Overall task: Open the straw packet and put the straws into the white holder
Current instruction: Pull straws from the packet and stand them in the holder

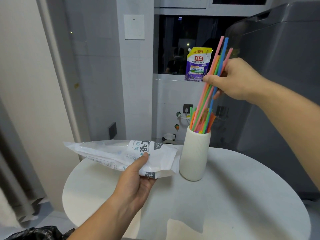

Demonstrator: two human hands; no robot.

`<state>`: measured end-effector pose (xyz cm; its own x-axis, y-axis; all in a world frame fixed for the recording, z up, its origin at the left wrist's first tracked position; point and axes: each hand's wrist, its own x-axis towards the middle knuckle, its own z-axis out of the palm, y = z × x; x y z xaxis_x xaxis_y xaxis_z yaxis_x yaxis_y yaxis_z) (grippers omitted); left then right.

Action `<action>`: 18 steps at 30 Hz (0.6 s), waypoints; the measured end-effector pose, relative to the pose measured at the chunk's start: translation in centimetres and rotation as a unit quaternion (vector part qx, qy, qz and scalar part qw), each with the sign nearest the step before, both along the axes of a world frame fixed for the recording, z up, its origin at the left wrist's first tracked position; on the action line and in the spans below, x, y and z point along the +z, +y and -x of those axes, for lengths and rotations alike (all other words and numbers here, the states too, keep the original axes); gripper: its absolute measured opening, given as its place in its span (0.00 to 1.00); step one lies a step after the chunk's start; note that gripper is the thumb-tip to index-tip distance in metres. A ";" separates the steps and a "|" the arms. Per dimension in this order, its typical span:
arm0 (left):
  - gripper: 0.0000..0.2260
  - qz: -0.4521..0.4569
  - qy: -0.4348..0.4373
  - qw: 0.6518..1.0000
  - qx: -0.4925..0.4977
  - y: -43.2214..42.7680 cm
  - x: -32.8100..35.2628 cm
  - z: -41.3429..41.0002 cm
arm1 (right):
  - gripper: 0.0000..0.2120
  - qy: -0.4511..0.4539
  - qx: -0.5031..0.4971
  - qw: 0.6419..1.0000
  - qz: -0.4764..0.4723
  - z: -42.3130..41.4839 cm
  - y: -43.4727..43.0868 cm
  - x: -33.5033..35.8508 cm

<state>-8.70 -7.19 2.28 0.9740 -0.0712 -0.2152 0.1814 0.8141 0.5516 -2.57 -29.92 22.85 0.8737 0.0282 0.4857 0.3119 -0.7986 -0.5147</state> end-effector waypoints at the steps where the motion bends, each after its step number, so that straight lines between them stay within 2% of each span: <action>1: 0.15 0.001 0.000 1.000 0.000 0.0 0.0 0.0 | 0.17 -0.002 0.000 1.000 0.003 0.0 0.0 0.0; 5: 0.16 0.001 0.001 1.000 0.000 -0.1 0.0 -0.1 | 0.16 0.012 -0.005 0.999 0.029 -0.2 0.1 -0.3; 12: 0.16 0.006 0.002 1.000 0.003 -0.1 0.0 0.0 | 0.16 0.050 -0.017 0.998 0.018 -1.0 -0.1 -1.8; 18: 0.15 0.000 -0.003 1.000 0.001 -0.1 0.0 0.1 | 0.15 0.048 -0.030 0.998 -0.008 -1.6 -0.1 -3.1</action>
<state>-8.77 -7.26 2.27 0.9753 -0.0695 -0.2098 0.1769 0.8146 0.5524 -0.99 -30.04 19.73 0.9164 -0.0327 0.3989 0.2119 -0.8059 -0.5528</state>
